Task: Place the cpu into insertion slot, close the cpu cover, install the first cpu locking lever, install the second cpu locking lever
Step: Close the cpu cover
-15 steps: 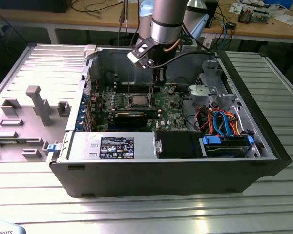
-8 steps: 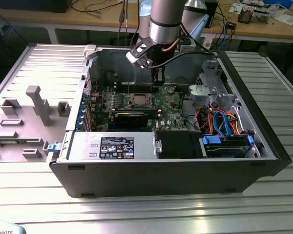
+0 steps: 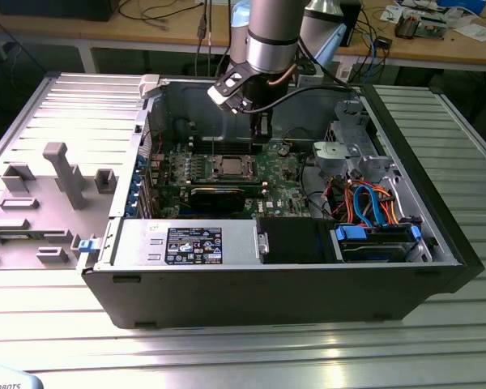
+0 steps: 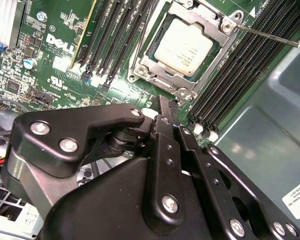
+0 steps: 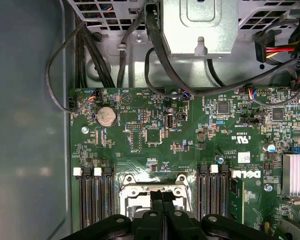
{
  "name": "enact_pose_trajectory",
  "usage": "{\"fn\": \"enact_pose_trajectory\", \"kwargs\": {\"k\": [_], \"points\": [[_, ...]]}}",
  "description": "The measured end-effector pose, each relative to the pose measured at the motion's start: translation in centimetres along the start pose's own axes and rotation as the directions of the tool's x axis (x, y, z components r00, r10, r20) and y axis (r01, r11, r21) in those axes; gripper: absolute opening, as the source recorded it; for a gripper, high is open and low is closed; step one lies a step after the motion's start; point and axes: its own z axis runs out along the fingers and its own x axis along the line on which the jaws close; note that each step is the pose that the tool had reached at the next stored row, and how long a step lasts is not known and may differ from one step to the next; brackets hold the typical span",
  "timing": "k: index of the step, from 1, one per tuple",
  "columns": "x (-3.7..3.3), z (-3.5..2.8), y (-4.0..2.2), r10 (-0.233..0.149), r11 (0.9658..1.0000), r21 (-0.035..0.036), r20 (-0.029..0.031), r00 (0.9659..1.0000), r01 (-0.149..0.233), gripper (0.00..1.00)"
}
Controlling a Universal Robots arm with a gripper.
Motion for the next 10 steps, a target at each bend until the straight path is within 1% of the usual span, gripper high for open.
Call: {"fn": "enact_pose_trajectory", "kwargs": {"k": [1,2,5,10], "points": [[0.0,0.02,0.0,0.0,1.0,0.0,-0.0001,1.0,0.0,0.11],[0.0,0.11,-0.14,0.0,1.0,-0.0001,-0.0002,1.0,0.0,0.11],[0.0,0.42,-0.72,0.0,1.0,-0.0001,-0.0001,1.0,0.0,0.11],[0.0,0.87,-0.97,0.0,1.0,0.0002,-0.0001,1.0,0.0,0.11]]}}
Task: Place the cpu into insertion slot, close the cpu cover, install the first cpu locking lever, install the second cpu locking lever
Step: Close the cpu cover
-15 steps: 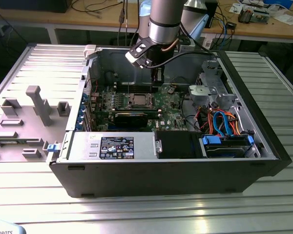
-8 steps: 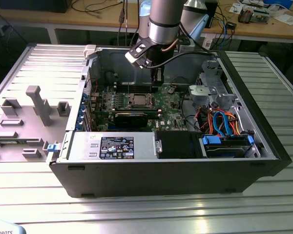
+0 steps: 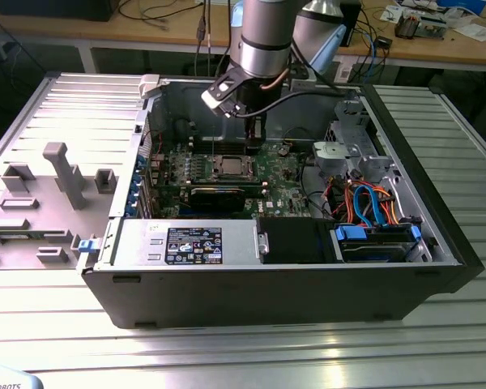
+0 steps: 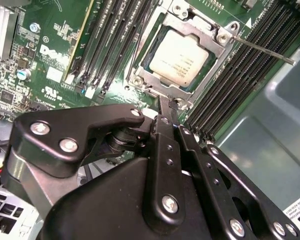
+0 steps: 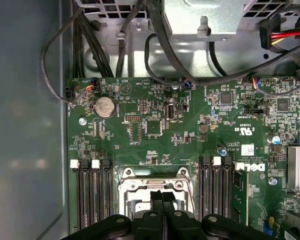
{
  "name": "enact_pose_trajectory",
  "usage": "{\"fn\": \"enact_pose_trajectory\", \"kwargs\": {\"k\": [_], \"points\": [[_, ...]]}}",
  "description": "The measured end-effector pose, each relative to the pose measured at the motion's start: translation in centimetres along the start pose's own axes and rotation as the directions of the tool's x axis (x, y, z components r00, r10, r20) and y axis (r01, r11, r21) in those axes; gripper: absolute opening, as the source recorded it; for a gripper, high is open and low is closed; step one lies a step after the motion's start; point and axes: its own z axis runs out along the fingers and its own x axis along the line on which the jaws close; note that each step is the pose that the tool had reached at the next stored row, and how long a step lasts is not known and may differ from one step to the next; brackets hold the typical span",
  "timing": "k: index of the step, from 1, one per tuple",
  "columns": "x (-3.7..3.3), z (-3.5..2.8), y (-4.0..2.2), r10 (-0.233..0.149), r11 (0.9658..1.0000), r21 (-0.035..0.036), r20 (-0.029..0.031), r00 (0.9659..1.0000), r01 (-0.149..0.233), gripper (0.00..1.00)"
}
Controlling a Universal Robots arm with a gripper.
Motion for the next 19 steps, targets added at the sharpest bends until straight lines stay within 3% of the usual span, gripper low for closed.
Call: {"fn": "enact_pose_trajectory", "kwargs": {"k": [19], "points": [[0.0,1.2,-0.53,0.0,1.0,0.0005,0.0001,1.0,0.0,0.11]]}}
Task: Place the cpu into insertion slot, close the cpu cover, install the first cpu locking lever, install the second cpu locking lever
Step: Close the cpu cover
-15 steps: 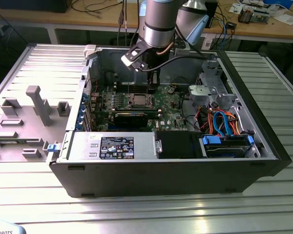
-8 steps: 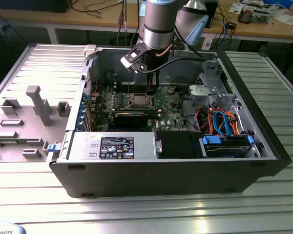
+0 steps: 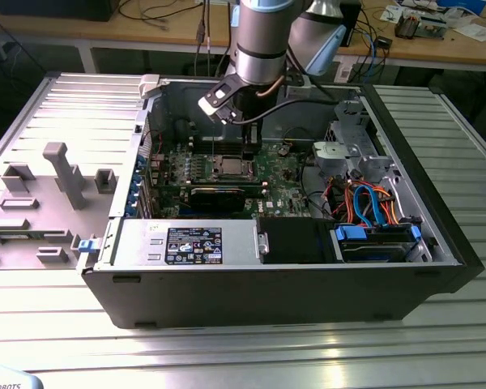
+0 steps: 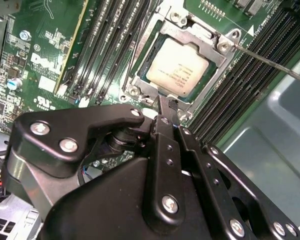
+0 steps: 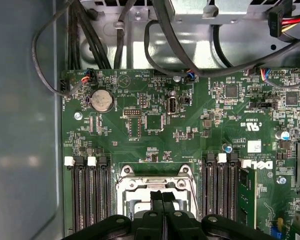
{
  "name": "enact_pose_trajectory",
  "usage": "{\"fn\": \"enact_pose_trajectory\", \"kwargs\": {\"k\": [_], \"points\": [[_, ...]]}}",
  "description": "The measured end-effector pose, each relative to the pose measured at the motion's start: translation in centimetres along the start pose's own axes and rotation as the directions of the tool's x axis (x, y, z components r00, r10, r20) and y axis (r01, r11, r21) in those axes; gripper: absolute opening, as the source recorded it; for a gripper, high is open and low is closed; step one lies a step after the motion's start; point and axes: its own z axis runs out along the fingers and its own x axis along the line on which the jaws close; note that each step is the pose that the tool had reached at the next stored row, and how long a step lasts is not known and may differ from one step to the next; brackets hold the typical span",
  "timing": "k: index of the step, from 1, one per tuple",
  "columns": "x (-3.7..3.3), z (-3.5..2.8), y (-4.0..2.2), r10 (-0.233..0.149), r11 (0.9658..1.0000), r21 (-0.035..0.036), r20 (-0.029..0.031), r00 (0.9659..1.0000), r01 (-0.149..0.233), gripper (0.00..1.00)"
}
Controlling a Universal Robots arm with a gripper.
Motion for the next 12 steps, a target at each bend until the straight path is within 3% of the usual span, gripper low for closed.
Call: {"fn": "enact_pose_trajectory", "kwargs": {"k": [9,12], "points": [[0.0,0.38,-0.68,0.0,1.0,0.0,-0.0001,1.0,0.0,0.11],[-0.01,0.56,-1.37,0.0,1.0,0.0,-0.0001,1.0,0.0,0.11]]}}
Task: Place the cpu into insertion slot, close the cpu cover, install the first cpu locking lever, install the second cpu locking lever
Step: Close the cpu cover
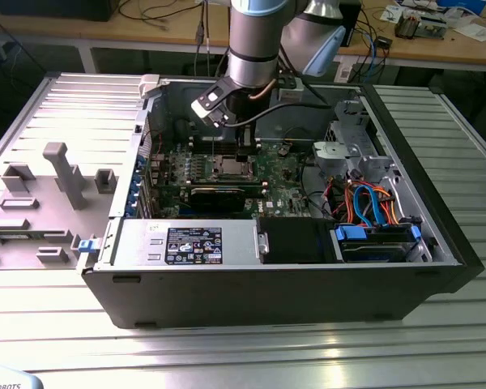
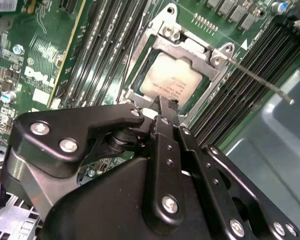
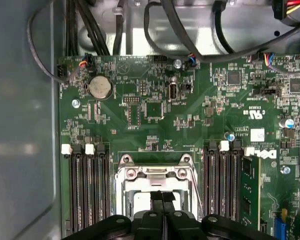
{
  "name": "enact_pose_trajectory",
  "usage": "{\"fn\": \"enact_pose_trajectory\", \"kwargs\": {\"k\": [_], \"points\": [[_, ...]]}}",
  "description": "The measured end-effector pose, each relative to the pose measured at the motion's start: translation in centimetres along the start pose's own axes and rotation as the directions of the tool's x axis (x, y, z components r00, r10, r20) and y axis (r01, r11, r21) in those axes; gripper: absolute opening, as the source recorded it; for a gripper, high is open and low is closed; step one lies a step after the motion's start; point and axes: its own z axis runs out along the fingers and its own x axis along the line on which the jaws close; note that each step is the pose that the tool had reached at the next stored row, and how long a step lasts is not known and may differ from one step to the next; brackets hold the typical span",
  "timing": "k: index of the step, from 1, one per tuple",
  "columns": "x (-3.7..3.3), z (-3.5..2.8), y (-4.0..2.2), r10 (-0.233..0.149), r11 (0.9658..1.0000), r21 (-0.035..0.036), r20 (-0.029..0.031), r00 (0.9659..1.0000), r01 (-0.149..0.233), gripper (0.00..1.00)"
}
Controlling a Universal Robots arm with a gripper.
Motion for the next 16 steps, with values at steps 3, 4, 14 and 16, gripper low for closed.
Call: {"fn": "enact_pose_trajectory", "kwargs": {"k": [3,4,14,16], "points": [[0.0,0.06,-0.6,-0.003,1.0,-0.0001,-0.0001,1.0,0.003,0.11],[-0.01,0.08,-0.84,-0.006,1.0,-0.0001,0.0001,1.0,0.006,0.11],[-0.02,0.85,-2.79,-0.041,0.9992,-0.0003,0.0007,0.9992,0.041,0.11],[-0.02,0.97,-3.24,-0.046,0.9989,-0.0007,0.0007,0.9989,0.046,0.11]]}}
